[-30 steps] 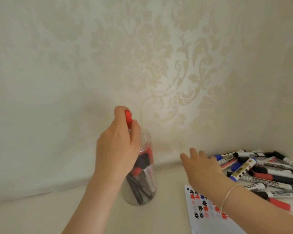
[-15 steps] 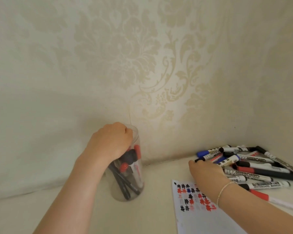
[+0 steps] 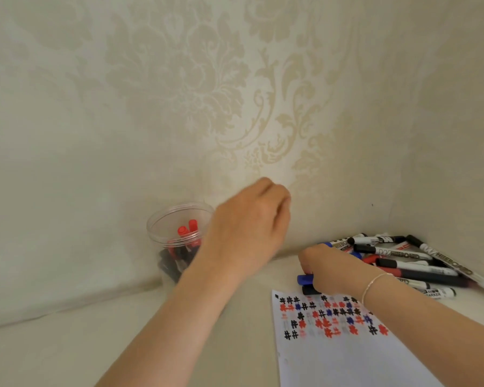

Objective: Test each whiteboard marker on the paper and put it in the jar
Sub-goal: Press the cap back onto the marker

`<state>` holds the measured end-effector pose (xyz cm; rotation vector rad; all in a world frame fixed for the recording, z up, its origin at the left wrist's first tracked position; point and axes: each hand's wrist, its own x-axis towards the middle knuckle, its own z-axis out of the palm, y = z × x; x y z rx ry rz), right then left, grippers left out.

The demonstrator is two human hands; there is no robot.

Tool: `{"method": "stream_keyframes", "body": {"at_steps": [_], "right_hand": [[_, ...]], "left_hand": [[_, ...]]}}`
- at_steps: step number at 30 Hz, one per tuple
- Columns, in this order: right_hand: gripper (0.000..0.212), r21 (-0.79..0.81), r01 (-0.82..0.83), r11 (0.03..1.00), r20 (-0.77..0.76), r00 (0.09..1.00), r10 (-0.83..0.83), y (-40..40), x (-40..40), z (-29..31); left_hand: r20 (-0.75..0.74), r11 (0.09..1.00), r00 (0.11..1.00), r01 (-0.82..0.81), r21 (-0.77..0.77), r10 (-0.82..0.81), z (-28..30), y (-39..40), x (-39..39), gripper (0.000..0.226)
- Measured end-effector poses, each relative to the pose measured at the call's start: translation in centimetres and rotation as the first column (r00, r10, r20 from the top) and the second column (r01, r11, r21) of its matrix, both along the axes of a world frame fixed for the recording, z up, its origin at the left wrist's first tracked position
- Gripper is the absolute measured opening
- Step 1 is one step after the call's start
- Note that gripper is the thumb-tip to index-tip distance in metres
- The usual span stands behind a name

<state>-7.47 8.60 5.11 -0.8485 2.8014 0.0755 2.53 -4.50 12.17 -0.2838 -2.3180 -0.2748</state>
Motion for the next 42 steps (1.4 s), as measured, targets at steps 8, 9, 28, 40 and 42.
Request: {"method": "stream_keyframes", "body": {"at_steps": [8, 9, 28, 40, 42], "right_hand": [[0.019, -0.643, -0.103, 0.759, 0.002, 0.991, 0.136, 0.6, -0.1, 1.0], [0.019, -0.686, -0.116, 0.718, 0.002, 0.987, 0.162, 0.6, 0.1, 1.1], [0.020, -0.832, 0.528, 0.172, 0.548, 0.829, 0.107, 4.0, 1.3, 0.0], [0.017, -0.792, 0.589, 0.160, 0.609, 0.743, 0.278, 8.0, 1.5, -0.9], [0.021, -0.805, 0.571, 0.161, 0.593, 0.767, 0.246, 8.7, 1.5, -0.9]], "left_hand": [[0.690, 0.987, 0.724, -0.120, 0.110, 0.011, -5.7, 1.0, -4.1, 0.034], [0.696, 0.983, 0.718, -0.123, 0.137, -0.007, -6.1, 0.8, -4.1, 0.033], [0.619, 0.730, 0.507, 0.030, 0.683, -0.600, -8.1, 3.9, -3.3, 0.016], [0.565, 0.735, 0.556, 0.129, 0.666, -0.610, -8.7, 6.6, -2.7, 0.027], [0.567, 0.748, 0.566, 0.140, 0.649, -0.598, -9.2, 7.1, -2.9, 0.021]]}}
